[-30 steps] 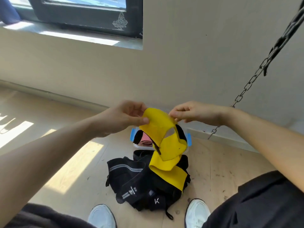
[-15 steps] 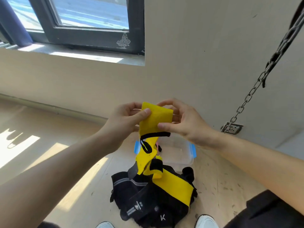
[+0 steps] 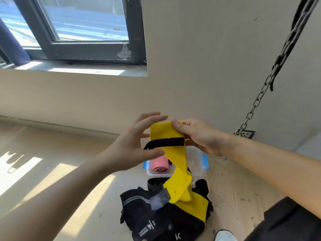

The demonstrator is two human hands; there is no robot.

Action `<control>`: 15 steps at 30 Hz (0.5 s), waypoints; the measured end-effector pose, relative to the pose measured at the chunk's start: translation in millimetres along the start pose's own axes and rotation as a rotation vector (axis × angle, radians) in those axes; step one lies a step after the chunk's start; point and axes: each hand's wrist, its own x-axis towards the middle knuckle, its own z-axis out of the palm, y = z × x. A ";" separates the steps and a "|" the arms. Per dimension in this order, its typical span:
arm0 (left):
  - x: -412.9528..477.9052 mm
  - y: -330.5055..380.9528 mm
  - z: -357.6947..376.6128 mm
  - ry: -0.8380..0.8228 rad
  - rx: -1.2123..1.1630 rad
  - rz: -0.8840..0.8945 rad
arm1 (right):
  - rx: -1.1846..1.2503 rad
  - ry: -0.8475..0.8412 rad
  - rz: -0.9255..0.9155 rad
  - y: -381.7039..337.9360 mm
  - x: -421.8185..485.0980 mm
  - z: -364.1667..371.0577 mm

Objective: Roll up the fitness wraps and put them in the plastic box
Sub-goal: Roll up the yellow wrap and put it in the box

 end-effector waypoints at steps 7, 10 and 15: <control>6.6 5.5 3.8 0.195 -0.053 0.045 | 0.071 -0.066 0.087 -5.6 -4.5 -1.6; 11.6 8.1 -0.3 0.240 -0.149 -0.026 | 0.119 -0.079 0.102 -11.8 -6.2 -1.7; 24.5 17.6 0.4 0.251 -0.403 -0.156 | 0.065 -0.009 -0.098 -29.6 -6.9 -8.8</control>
